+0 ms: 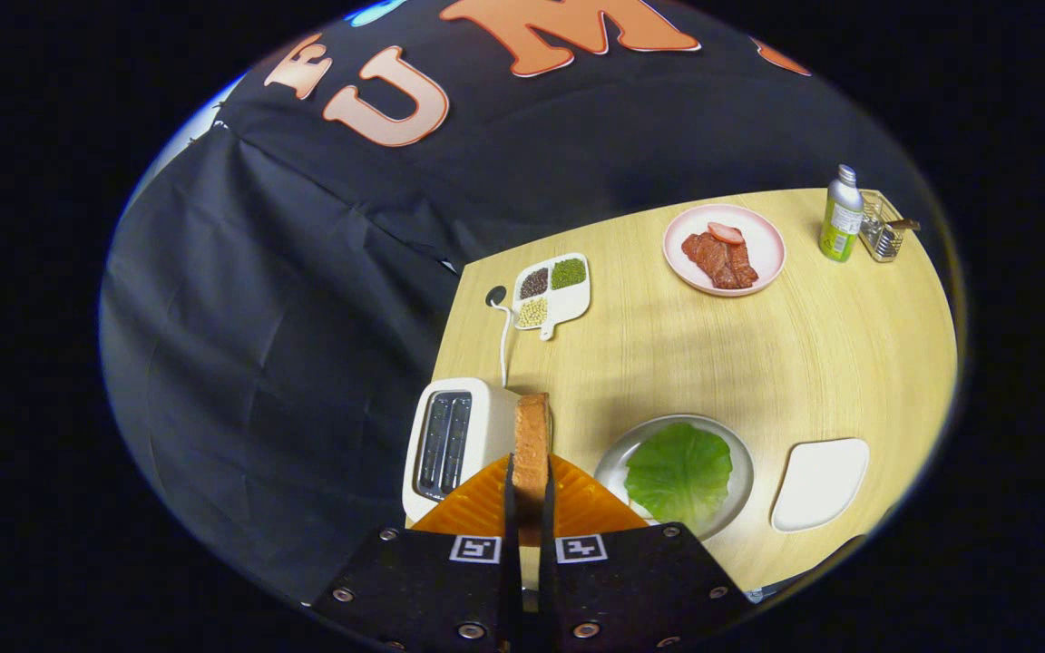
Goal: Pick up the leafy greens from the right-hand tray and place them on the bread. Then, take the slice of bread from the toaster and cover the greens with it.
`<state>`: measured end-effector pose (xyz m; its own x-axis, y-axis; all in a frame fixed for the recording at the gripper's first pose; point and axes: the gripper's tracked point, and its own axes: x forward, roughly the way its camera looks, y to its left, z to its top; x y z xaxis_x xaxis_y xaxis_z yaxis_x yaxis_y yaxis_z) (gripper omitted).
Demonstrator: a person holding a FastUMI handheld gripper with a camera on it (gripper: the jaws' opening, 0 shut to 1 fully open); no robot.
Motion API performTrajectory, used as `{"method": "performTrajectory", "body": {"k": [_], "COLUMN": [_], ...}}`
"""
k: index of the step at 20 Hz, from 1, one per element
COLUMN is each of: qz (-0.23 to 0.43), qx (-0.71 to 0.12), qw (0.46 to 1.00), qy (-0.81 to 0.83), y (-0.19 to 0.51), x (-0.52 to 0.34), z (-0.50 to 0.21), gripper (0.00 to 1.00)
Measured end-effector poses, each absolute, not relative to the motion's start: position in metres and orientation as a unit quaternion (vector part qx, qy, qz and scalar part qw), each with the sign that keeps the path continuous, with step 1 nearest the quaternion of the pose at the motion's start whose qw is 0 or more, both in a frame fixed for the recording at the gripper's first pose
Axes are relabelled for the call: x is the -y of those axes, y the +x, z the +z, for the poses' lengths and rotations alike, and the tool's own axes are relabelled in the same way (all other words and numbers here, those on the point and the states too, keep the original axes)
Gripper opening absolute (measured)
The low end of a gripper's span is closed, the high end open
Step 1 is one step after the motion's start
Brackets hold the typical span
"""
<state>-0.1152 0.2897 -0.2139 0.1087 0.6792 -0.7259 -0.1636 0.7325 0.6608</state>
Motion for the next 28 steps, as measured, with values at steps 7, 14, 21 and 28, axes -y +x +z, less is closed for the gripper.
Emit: {"method": "performTrajectory", "body": {"k": [7,14,21,28], "qz": [0.312,0.310,0.314,0.286], "qx": [-0.600,-0.628,-0.649,-0.631], "qw": [0.702,0.676,0.655,0.700], "qy": [0.224,0.231,0.224,0.171], "y": [-0.127,-0.154,-0.175,-0.163], "x": [-0.265,-0.245,-0.238,-0.216], "z": [-0.245,-0.304,-0.355,-0.385], "gripper": [0.08,0.08,0.08,0.26]}}
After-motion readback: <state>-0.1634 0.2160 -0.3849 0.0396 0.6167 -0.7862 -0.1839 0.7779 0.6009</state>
